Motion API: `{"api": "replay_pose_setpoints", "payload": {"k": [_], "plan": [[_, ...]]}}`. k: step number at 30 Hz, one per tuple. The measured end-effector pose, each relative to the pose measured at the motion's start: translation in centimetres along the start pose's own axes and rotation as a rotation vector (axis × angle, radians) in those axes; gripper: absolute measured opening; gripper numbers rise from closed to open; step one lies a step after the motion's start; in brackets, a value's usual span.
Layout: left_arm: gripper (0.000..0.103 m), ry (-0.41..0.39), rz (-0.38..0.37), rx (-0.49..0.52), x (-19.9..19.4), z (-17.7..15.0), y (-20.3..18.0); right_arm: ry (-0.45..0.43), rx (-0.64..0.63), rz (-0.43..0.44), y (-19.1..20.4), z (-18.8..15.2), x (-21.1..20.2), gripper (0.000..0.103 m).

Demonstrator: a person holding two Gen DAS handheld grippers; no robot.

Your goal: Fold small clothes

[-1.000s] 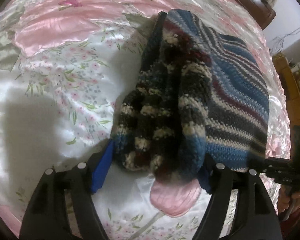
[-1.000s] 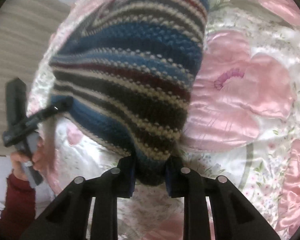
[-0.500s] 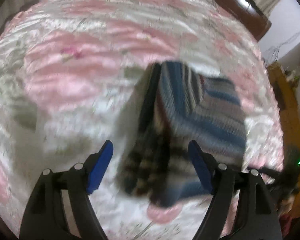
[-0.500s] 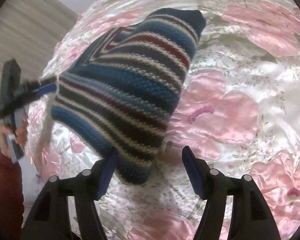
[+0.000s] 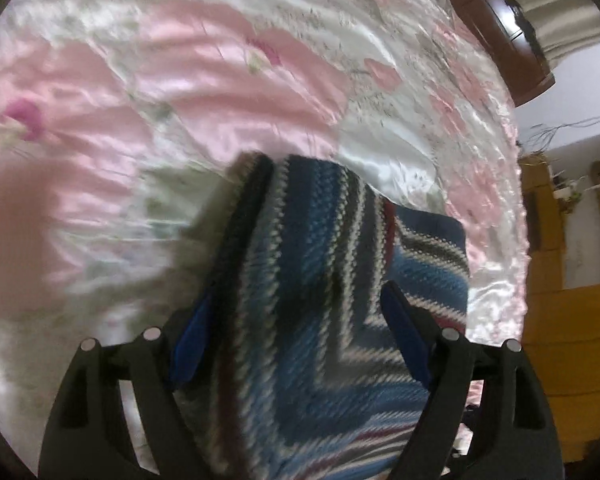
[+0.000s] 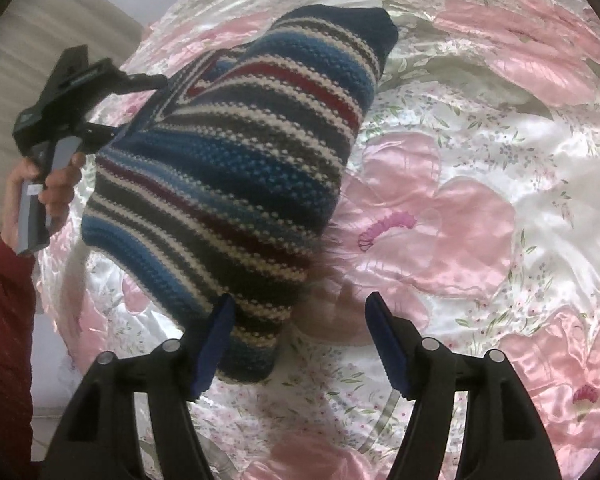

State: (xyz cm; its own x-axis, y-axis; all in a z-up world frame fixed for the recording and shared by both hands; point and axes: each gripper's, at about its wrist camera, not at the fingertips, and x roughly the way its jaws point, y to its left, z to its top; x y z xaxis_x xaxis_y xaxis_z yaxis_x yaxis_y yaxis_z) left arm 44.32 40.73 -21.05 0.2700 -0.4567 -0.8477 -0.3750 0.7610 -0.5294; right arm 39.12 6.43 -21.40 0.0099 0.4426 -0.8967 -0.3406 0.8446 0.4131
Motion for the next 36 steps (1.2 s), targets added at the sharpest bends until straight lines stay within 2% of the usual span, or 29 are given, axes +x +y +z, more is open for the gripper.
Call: {"api": "replay_pose_setpoints", "payload": {"k": [1, 3, 4, 5, 7, 9, 11, 13, 15, 17, 21, 22, 24, 25, 26, 27, 33, 35, 36], "plan": [[0.05, 0.005, -0.002, -0.01, 0.3, 0.0, 0.1, -0.001, 0.003, 0.004, -0.1, 0.0, 0.0, 0.068], [0.037, -0.011, -0.003, -0.007, 0.5, -0.2, -0.1, -0.002, 0.005, 0.003, -0.1, 0.0, 0.1, 0.068], [0.019, -0.043, -0.01, 0.012, -0.1, -0.5, -0.5, -0.001, 0.002, 0.001, 0.0, -0.1, 0.2, 0.068], [0.015, -0.063, -0.028, 0.028, -0.6, -0.8, -0.8, 0.0, 0.0, 0.001, 0.0, -0.1, 0.2, 0.068], [0.013, -0.159, -0.063, 0.075, -2.5, -1.6, -1.8, 0.001, -0.003, -0.002, 0.0, -0.1, 0.3, 0.069], [0.013, -0.276, -0.029, 0.148, -4.5, -2.9, -2.6, 0.0, 0.002, 0.003, 0.0, -0.1, 0.4, 0.07], [0.013, -0.3, 0.036, 0.169, -4.5, -3.2, -2.4, 0.0, 0.005, 0.008, 0.0, -0.2, 0.4, 0.07], [0.013, -0.246, 0.079, 0.119, -2.7, -2.7, -0.8, 0.002, 0.004, 0.01, 0.1, -0.3, 0.7, 0.07], [0.013, -0.193, 0.084, 0.087, -1.2, -2.4, 0.3, 0.007, 0.002, 0.005, 0.3, -0.4, 0.9, 0.07], [0.014, -0.185, 0.068, 0.069, -0.9, -2.2, 0.6, 0.007, -0.001, -0.004, 0.4, -0.3, 0.9, 0.07], [0.023, -0.183, 0.064, 0.056, -2.9, -2.6, 0.6, 0.002, -0.005, -0.015, 0.9, -0.6, 0.5, 0.07], [0.029, -0.19, 0.069, 0.063, -3.6, -3.0, 0.6, -0.003, -0.008, -0.014, 1.0, -0.7, 0.1, 0.07], [0.038, -0.2, 0.118, 0.096, -5.7, -4.9, 0.2, -0.013, -0.007, -0.002, 1.3, -1.1, -0.5, 0.071], [0.043, -0.2, 0.126, 0.116, -6.6, -6.1, 0.0, -0.016, -0.007, 0.004, 1.5, -1.3, -0.7, 0.071], [0.053, -0.197, 0.132, 0.13, -7.3, -7.3, 0.0, -0.018, -0.007, 0.011, 1.8, -1.6, -0.9, 0.071], [0.057, -0.195, 0.137, 0.142, -7.8, -8.3, 0.1, -0.016, -0.006, 0.017, 2.1, -2.0, -0.8, 0.071], [0.063, -0.161, 0.16, 0.226, -8.0, -14.3, -0.4, 0.023, 0.02, 0.045, 3.1, -3.5, 0.8, 0.071], [0.063, -0.141, 0.193, 0.241, -7.0, -15.0, -0.4, 0.032, 0.028, 0.057, 3.3, -3.7, 1.1, 0.068], [0.06, -0.136, 0.206, 0.244, -6.4, -15.2, -0.4, 0.033, 0.029, 0.056, 3.3, -3.8, 1.1, 0.061]]}}
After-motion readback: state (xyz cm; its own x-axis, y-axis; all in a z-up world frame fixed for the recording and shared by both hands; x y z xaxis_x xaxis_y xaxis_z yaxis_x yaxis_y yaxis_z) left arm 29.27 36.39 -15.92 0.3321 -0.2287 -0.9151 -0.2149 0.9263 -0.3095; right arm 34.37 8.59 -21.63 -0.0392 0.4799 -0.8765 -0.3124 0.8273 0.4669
